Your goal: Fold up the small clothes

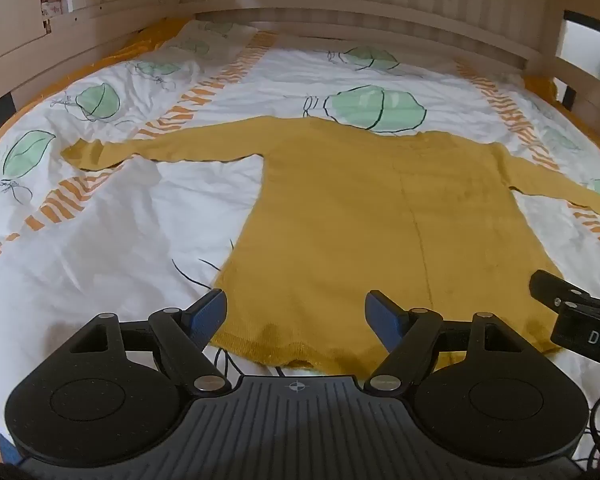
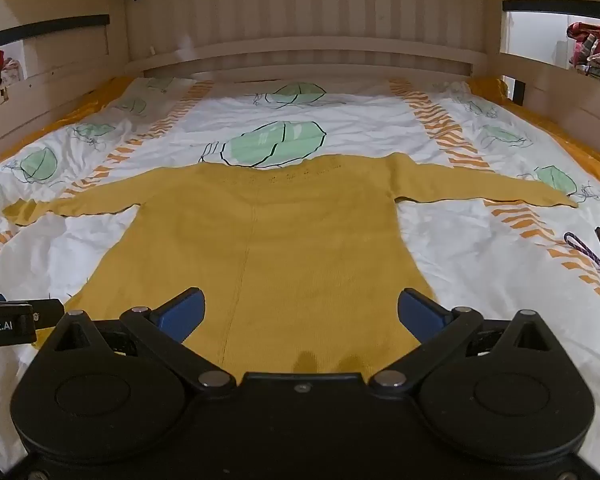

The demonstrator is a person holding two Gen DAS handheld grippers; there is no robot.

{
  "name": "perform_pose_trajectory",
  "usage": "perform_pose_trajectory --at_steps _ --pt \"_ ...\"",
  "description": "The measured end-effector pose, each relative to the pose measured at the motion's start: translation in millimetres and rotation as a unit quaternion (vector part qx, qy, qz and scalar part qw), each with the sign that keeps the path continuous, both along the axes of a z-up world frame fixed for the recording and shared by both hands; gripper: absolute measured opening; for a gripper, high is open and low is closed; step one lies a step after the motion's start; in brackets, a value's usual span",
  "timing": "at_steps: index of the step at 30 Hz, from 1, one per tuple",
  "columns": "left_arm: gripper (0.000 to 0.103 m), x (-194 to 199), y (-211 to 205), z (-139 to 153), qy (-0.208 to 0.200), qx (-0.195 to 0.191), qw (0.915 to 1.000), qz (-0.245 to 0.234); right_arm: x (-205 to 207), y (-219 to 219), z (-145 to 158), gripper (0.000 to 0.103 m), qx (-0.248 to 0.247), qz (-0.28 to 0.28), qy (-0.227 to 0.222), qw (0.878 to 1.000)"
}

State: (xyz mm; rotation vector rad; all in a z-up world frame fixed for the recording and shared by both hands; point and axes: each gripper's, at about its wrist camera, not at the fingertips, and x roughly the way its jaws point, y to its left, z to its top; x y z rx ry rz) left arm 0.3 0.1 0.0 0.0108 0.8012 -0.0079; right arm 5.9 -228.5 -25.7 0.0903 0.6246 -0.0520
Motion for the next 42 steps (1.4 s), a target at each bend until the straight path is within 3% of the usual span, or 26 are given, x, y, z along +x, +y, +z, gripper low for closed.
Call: perform_pose_trajectory --at_steps 42 --pt "0.075 1.0 -5.2 -4.3 0.000 -0.001 1.0000 0.000 4.8 9.1 -6.8 0.102 -0.001 0.014 0.022 1.000"
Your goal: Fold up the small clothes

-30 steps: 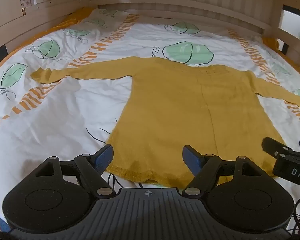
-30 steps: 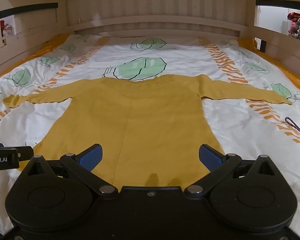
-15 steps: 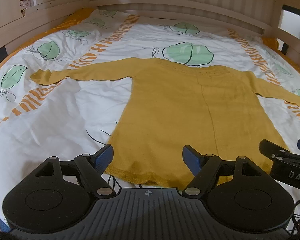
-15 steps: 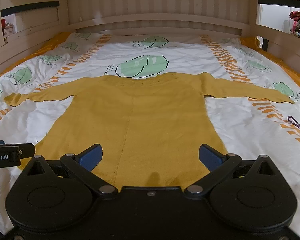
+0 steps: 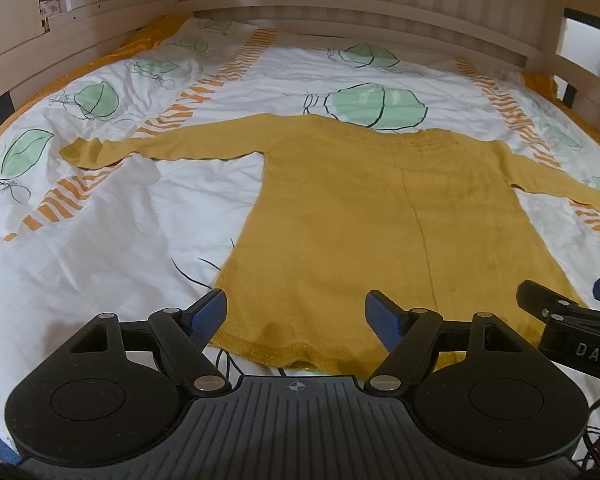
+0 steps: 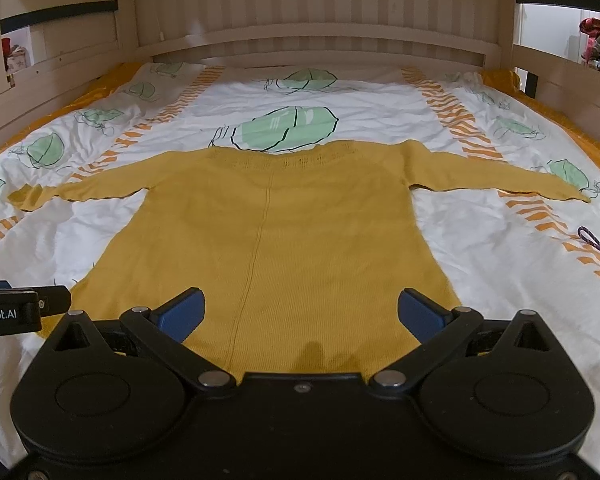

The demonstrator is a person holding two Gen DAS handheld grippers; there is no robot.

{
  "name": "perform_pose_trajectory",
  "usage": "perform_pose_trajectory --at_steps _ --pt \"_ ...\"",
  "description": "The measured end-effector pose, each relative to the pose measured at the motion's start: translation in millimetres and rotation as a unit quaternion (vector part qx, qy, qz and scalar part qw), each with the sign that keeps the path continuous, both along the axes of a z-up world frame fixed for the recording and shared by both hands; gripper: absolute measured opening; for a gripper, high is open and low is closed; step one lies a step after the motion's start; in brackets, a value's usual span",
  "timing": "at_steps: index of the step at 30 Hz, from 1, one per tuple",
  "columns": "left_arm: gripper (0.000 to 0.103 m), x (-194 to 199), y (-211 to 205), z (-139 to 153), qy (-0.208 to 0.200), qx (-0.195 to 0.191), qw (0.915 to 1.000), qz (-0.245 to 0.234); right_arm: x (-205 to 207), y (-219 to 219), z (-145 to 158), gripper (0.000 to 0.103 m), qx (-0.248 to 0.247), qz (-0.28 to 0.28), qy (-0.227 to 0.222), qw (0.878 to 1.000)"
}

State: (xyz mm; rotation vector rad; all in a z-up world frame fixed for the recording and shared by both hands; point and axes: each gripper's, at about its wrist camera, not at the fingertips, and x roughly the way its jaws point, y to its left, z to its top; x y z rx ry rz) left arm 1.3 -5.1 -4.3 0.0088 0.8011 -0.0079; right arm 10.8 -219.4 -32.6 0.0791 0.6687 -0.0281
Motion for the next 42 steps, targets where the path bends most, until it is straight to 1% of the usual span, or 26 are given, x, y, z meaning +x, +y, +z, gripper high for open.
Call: perform_pose_trajectory --at_steps 31,42 --pt "0.075 1.6 7.3 -7.6 0.005 -0.002 1.0000 -0.002 5.0 4.3 -5.5 0.102 -0.001 0.006 0.020 1.000" --pt "0.075 12.8 7.6 -10.7 0.017 -0.003 0.9998 -0.002 12.7 3.8 -10.8 0.102 -0.002 0.009 0.035 0.999"
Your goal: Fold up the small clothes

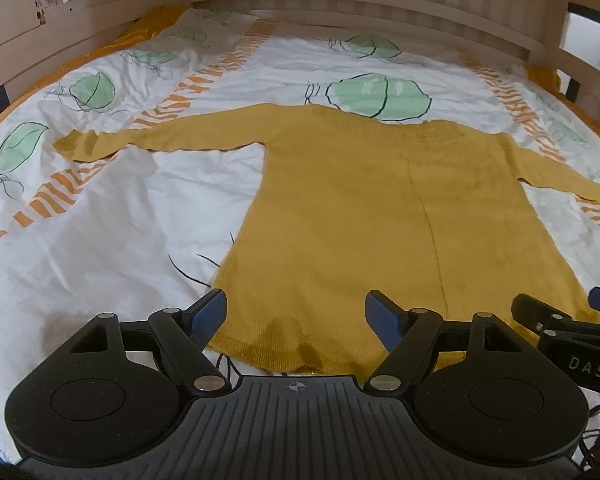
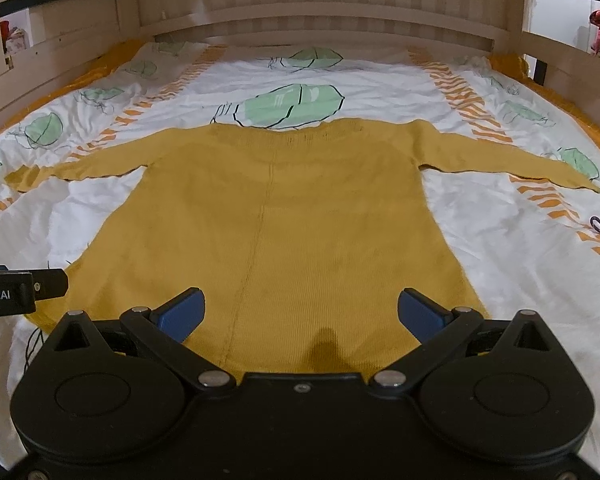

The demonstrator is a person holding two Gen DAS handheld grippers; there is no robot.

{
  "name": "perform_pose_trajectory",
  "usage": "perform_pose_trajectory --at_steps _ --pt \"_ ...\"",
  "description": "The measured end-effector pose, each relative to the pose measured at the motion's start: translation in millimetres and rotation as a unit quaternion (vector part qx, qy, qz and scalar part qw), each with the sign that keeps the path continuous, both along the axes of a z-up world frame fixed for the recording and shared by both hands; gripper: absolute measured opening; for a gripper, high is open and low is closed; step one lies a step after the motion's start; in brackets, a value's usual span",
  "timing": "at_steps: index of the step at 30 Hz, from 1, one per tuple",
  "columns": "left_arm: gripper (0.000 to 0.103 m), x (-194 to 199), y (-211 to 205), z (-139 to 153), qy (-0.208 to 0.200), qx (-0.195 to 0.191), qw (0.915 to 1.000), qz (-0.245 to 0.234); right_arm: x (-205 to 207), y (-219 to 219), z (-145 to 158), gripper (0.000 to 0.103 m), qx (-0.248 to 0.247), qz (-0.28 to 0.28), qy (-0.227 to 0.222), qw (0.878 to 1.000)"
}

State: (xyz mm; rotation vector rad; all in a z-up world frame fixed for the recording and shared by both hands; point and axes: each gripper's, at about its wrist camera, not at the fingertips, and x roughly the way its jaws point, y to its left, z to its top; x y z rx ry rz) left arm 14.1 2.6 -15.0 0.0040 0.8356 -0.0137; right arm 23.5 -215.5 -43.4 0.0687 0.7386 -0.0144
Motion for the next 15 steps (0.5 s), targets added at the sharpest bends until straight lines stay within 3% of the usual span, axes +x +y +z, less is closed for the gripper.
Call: perform_pose_trajectory --at_steps 15 --pt "0.075 57.3 -7.6 1.1 0.004 0.001 0.9998 -0.017 50.9 -23.3 0.2 0.102 0.015 0.005 0.009 1.000"
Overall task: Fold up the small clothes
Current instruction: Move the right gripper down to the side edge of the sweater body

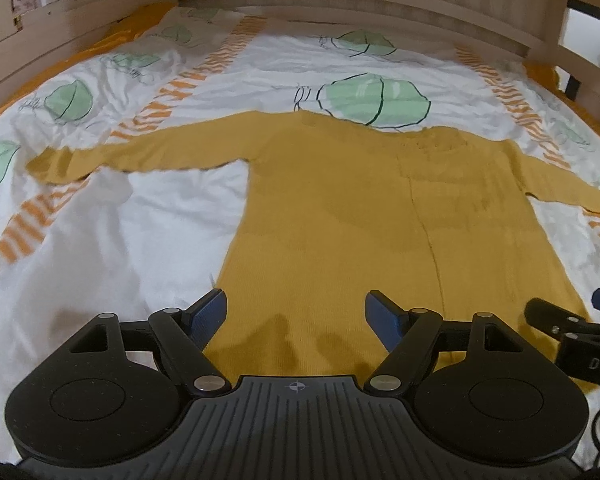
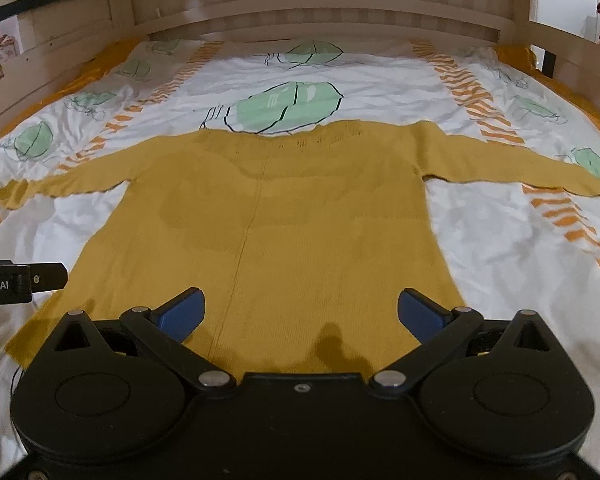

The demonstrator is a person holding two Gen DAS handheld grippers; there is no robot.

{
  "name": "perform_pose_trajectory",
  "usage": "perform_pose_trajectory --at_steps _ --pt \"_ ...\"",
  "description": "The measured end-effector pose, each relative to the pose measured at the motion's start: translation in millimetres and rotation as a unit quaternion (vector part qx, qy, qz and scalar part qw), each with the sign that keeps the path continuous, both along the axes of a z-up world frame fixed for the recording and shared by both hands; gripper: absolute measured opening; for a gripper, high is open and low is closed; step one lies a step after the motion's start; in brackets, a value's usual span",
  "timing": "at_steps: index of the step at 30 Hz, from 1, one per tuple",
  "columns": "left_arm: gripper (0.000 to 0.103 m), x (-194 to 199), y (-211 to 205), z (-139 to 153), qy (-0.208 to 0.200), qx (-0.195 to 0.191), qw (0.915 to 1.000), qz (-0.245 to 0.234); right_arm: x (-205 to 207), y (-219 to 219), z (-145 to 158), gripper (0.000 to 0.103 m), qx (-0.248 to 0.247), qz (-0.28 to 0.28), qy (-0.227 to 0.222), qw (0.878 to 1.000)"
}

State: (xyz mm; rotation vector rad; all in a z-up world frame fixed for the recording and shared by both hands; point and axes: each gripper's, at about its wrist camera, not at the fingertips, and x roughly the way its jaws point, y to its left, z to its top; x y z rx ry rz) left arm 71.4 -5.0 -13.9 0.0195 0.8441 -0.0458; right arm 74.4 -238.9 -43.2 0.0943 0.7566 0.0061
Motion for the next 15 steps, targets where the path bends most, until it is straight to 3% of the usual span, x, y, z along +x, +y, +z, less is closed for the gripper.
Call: perform_pose_trajectory --at_steps 10,15 --pt "0.075 69.5 -9.4 -7.3 -0.013 0.018 0.9995 -0.022 66.8 -13.9 -8.6 0.101 0.000 0.016 0.006 1.000" --pt "0.075 106.1 -15.1 -19.9 -0.013 0.027 0.9988 -0.040 106.9 -21.9 -17.1 0.079 0.004 0.025 0.008 1.000"
